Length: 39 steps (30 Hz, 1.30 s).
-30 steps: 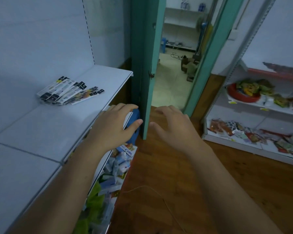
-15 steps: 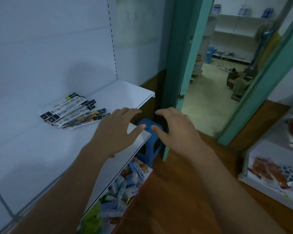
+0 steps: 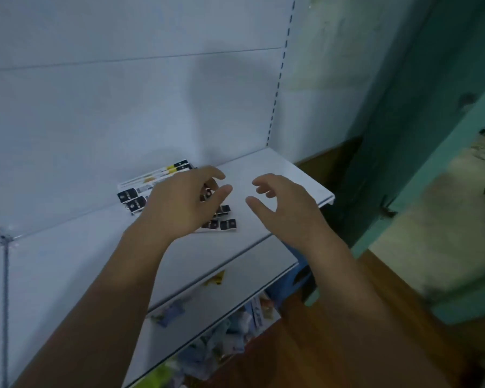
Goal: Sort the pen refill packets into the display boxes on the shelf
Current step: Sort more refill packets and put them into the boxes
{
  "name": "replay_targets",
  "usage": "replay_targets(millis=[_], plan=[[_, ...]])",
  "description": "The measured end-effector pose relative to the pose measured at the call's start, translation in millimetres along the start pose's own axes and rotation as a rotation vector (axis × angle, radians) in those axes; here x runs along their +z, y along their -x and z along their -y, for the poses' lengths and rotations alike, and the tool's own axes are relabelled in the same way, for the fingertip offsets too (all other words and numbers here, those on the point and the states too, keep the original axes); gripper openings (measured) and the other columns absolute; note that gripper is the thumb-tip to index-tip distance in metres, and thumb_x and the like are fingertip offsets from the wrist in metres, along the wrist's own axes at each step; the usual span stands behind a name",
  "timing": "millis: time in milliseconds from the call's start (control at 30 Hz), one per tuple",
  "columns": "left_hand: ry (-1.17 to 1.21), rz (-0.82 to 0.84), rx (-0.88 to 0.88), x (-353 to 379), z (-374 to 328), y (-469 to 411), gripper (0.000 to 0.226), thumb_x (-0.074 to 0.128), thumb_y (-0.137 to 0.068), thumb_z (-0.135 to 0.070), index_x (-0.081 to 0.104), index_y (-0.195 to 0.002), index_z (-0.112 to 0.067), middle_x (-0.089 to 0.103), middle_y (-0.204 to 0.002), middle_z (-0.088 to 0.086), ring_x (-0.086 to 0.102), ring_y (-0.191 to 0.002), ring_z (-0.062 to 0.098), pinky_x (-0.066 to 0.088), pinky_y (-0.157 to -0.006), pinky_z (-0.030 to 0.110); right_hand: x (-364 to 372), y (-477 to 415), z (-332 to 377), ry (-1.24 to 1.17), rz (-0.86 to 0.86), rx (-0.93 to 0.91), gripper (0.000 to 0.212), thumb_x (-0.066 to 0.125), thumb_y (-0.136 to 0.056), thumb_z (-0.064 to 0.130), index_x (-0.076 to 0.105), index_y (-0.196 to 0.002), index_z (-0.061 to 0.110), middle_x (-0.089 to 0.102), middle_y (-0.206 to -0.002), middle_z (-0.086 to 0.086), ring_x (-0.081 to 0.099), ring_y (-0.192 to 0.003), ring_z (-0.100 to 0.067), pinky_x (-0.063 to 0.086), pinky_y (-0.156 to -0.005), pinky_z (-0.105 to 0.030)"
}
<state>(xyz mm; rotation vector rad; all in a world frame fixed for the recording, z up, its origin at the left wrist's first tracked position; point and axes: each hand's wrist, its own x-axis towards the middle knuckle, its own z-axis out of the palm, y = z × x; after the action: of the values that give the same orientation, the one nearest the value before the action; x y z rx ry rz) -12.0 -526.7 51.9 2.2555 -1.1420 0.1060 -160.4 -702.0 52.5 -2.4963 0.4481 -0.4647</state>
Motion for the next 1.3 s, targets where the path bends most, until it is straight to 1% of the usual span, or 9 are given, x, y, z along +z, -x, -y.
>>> replay_targets(millis=[133, 300, 433, 700, 833, 900, 1033, 1200, 1300], plan=[[0.003, -0.028, -0.084, -3, 17, -14, 0.037, 0.048, -0.1, -0.065, 0.063, -0.124, -0.041, 0.067, -0.098, -0.028, 0.066, -0.097, 0.003, 0.053, -0.079, 0.033, 21, -40, -3, -0.045, 0.015, -0.068, 0.037, 0.062, -0.098, 0.051, 0.06, -0.13, 0.033, 0.064, -0.121, 0.015, 0.058, -0.107, -0.003, 0.052, -0.1, -0.042], [-0.055, -0.106, -0.218, -3, 43, -16, 0.035, 0.049, -0.101, -0.064, 0.062, -0.125, -0.043, 0.067, -0.104, -0.023, 0.066, -0.097, 0.004, 0.05, -0.076, 0.031, 46, -90, 0, -0.1, 0.118, -0.191, 0.034, 0.065, -0.098, 0.048, 0.062, -0.128, 0.031, 0.064, -0.119, 0.013, 0.06, -0.105, -0.006, 0.053, -0.096, -0.039], [-0.11, -0.145, -0.357, -1, 54, -14, 0.039, 0.048, -0.1, -0.066, 0.062, -0.127, -0.041, 0.066, -0.108, -0.023, 0.066, -0.097, 0.005, 0.056, -0.084, 0.038, 60, -124, -3, -0.161, 0.214, -0.292, 0.036, 0.066, -0.098, 0.047, 0.063, -0.13, 0.03, 0.064, -0.122, 0.012, 0.061, -0.11, -0.008, 0.054, -0.097, -0.038], [-0.136, -0.175, -0.6, 26, 45, 1, 0.039, 0.055, -0.099, -0.061, 0.065, -0.127, -0.035, 0.066, -0.108, -0.02, 0.065, -0.1, 0.007, 0.059, -0.09, 0.042, 77, -160, -26, -0.235, 0.405, -0.454, 0.041, 0.068, -0.096, 0.048, 0.062, -0.132, 0.03, 0.065, -0.126, 0.011, 0.062, -0.114, -0.009, 0.054, -0.095, -0.035], [-0.148, -0.106, -0.608, 41, 39, 10, 0.04, 0.063, -0.096, -0.056, 0.065, -0.127, -0.031, 0.068, -0.114, -0.012, 0.064, -0.103, 0.013, 0.057, -0.091, 0.046, 83, -160, -36, -0.287, 0.475, -0.472, 0.04, 0.071, -0.096, 0.041, 0.062, -0.132, 0.029, 0.064, -0.129, 0.01, 0.06, -0.117, -0.007, 0.047, -0.092, -0.027], [-0.145, -0.034, -0.578, 43, 39, 16, 0.05, 0.068, -0.088, -0.061, 0.066, -0.128, -0.031, 0.067, -0.119, -0.01, 0.061, -0.107, 0.014, 0.055, -0.093, 0.046, 86, -158, -39, -0.295, 0.49, -0.48, 0.041, 0.073, -0.095, 0.041, 0.062, -0.132, 0.03, 0.064, -0.128, 0.01, 0.059, -0.115, -0.006, 0.048, -0.093, -0.027], [-0.116, 0.119, -0.51, 44, 40, 23, 0.062, 0.083, -0.079, -0.059, 0.061, -0.134, -0.041, 0.061, -0.136, -0.016, 0.05, -0.123, 0.009, 0.046, -0.105, 0.036, 92, -153, -44, -0.284, 0.533, -0.473, 0.044, 0.075, -0.092, 0.042, 0.061, -0.133, 0.029, 0.063, -0.129, 0.01, 0.058, -0.115, -0.007, 0.05, -0.096, -0.03], [-0.232, 0.185, -0.454, 48, 50, 20, 0.075, 0.08, -0.074, -0.07, 0.054, -0.14, -0.047, 0.056, -0.141, -0.019, 0.045, -0.13, 0.01, 0.04, -0.109, 0.043, 100, -149, -46, -0.274, 0.538, -0.446, 0.04, 0.074, -0.095, 0.033, 0.061, -0.133, 0.027, 0.06, -0.128, 0.013, 0.056, -0.114, -0.006, 0.045, -0.092, -0.023], [-0.239, 0.191, -0.434, 50, 57, 19, 0.076, 0.078, -0.073, -0.073, 0.055, -0.14, -0.046, 0.055, -0.137, -0.02, 0.045, -0.126, 0.009, 0.039, -0.104, 0.039, 102, -148, -47, -0.255, 0.514, -0.456, 0.036, 0.073, -0.096, 0.03, 0.063, -0.131, 0.027, 0.055, -0.121, 0.019, 0.053, -0.114, -0.005, 0.042, -0.09, -0.018]])
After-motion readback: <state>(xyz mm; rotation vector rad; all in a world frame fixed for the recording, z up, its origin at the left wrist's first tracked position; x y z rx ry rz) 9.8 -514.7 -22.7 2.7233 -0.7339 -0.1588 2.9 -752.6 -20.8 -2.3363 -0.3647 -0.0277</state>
